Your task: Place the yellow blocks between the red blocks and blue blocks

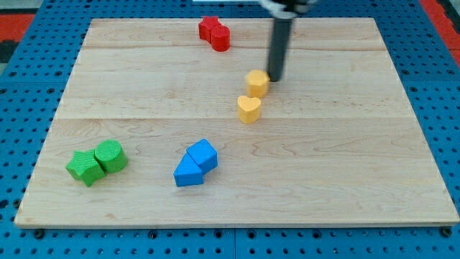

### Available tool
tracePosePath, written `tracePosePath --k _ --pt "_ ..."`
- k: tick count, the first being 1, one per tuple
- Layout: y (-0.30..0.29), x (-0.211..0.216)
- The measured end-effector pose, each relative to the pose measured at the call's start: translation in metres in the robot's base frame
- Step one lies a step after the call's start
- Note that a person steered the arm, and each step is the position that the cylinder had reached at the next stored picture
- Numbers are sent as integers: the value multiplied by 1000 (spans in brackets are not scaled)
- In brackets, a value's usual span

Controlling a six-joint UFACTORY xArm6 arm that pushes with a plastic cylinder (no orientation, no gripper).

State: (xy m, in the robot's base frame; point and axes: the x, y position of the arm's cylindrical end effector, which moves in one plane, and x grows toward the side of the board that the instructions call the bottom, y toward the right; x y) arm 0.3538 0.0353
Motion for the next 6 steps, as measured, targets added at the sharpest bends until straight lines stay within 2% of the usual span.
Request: tracePosePath --k 1,2,3,4,6 --pt "-13 7" --pt "57 7" --pt "56 77" --pt "48 100" --pt "-29 71"
